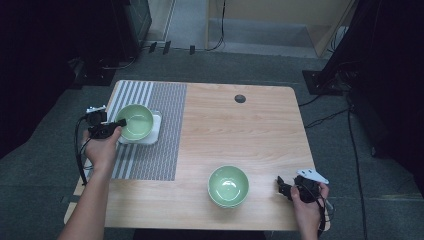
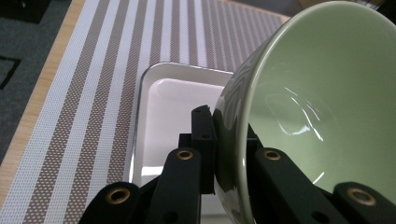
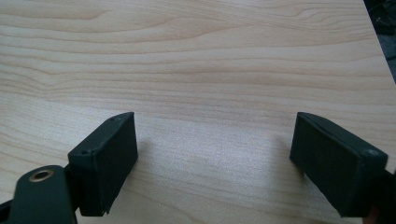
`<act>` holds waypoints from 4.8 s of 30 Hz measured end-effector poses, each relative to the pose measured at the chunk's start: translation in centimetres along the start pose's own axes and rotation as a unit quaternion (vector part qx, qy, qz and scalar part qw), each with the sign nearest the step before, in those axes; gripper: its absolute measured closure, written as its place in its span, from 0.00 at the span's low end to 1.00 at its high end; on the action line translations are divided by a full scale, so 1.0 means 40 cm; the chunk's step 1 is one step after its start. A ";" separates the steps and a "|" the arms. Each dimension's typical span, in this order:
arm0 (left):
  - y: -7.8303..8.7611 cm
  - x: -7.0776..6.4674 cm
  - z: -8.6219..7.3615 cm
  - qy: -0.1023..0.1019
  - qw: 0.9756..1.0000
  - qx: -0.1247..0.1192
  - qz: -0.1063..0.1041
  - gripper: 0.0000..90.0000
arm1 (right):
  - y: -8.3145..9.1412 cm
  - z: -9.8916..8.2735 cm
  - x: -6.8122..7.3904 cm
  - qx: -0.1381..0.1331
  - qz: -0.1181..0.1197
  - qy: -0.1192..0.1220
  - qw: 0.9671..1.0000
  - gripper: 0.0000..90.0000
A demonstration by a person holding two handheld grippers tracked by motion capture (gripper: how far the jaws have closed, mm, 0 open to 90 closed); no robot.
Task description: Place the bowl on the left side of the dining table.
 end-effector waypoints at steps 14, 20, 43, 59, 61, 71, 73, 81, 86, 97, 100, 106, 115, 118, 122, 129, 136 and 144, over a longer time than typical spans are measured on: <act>-0.099 0.036 -0.017 0.051 0.996 0.073 0.022 0.94 | 0.000 0.000 0.002 0.001 0.002 0.002 1.000 0.16; -0.113 0.039 -0.012 0.080 0.993 0.090 0.001 0.92 | 0.000 0.000 0.002 0.001 0.002 0.002 1.000 0.16; -0.031 -0.016 -0.012 0.009 1.000 0.016 -0.004 0.12 | -0.005 0.001 -0.001 0.008 -0.010 -0.014 1.000 0.07; 0.028 -0.073 -0.048 -0.045 0.998 -0.044 -0.012 0.12 | -0.010 -0.002 -0.004 0.018 -0.016 -0.025 0.999 0.00; 0.033 -0.080 -0.051 -0.049 0.998 -0.047 -0.014 0.12 | -0.010 -0.002 -0.004 0.018 -0.017 -0.025 0.999 0.00; 0.067 -0.121 -0.074 -0.079 0.994 -0.068 -0.016 0.12 | -0.010 -0.002 -0.004 0.018 -0.016 -0.025 0.999 0.00; 0.070 -0.126 -0.082 -0.081 0.994 -0.069 -0.022 0.12 | -0.010 -0.002 -0.004 0.018 -0.016 -0.025 0.999 0.00; 0.091 -0.144 -0.108 -0.096 0.992 -0.076 -0.029 0.12 | -0.010 -0.002 -0.004 0.018 -0.016 -0.025 0.999 0.00; 0.105 -0.158 -0.125 -0.106 0.990 -0.083 -0.034 0.12 | -0.010 -0.002 -0.004 0.018 -0.016 -0.025 0.999 0.00; 0.107 -0.157 -0.180 -0.116 0.988 -0.098 -0.019 0.12 | -0.010 -0.002 -0.004 0.019 -0.017 -0.025 0.999 0.00; 0.105 -0.154 -0.194 -0.117 0.988 -0.096 -0.018 0.12 | -0.010 -0.002 -0.004 0.019 -0.017 -0.025 0.999 0.00; 0.107 -0.141 -0.228 -0.116 0.988 -0.097 -0.020 0.12 | -0.010 -0.002 -0.004 0.019 -0.017 -0.025 0.999 0.00; 0.096 -0.109 -0.277 -0.120 0.989 -0.081 -0.013 0.12 | -0.010 -0.002 -0.004 0.019 -0.017 -0.025 0.999 0.00; 0.097 -0.096 -0.289 -0.120 0.990 -0.078 -0.010 0.12 | -0.010 -0.002 -0.004 0.019 -0.017 -0.025 0.999 0.00; 0.098 -0.081 -0.306 -0.119 0.990 -0.076 -0.006 0.12 | -0.010 -0.002 -0.004 0.019 -0.017 -0.025 0.999 0.00; 0.097 -0.049 -0.339 -0.118 0.991 -0.063 0.002 0.12 | -0.010 -0.002 -0.004 0.018 -0.018 -0.027 0.999 0.00; 0.105 -0.007 -0.366 -0.117 0.992 -0.051 0.008 0.12 | -0.010 -0.003 -0.004 0.019 -0.018 -0.027 0.999 0.00; 0.107 0.034 -0.393 -0.116 0.992 -0.038 0.020 0.12 | -0.010 -0.002 -0.004 0.018 -0.018 -0.027 0.999 0.00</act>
Point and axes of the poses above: each handheld gripper's, and its own axes: y roughly backward along the jaws, z roughly out of its top, x roughly to its left, the point moved 9 cm from there along -y, roughly forward along the jaws, and after that the axes turned 13 degrees about x, right-handed, at the moved point
